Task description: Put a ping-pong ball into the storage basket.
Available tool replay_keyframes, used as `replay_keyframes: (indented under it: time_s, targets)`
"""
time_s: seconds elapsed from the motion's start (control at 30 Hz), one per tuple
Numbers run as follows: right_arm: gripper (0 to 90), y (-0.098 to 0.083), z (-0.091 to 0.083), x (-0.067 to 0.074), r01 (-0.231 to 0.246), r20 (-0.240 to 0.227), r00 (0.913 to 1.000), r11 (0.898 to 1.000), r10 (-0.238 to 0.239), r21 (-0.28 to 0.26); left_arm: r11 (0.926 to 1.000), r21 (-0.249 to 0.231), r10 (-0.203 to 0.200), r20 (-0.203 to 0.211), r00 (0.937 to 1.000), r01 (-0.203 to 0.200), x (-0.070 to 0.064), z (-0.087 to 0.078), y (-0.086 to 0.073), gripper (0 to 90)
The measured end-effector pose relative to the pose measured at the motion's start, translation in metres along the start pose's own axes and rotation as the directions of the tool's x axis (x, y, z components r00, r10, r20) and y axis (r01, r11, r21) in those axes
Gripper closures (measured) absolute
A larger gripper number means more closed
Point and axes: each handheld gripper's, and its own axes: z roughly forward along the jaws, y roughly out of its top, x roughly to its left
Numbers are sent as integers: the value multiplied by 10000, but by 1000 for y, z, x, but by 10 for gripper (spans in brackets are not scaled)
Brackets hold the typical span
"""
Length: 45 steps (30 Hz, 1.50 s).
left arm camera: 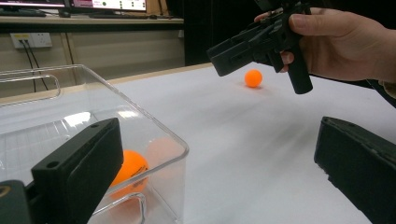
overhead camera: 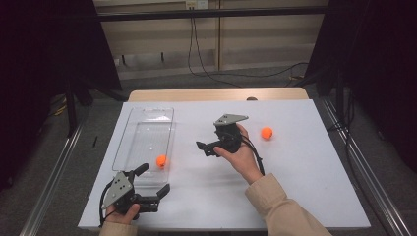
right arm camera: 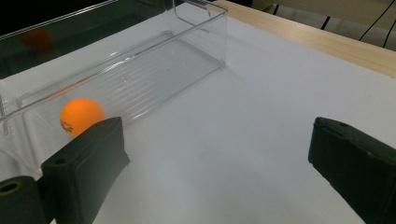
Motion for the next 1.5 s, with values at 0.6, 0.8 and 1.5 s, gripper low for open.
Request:
replay_keyframes:
  time_s: [0.6,0.8,1.5]
  targets:
    - [37,-6,-7,-10,-45,200,9998,10000,43,81,10000,9,3,-6,10000,-3,0,0,0,11]
    - [37,-8,-9,-13,-126,241,9996,9999,125,56,10000,5,14,-27,10000,-14,0,0,0,11]
    - [38,-15,-11,-19,-125,334,9994,9998,120,156,10000,7,1,-48,10000,-1,0,-1,0,11]
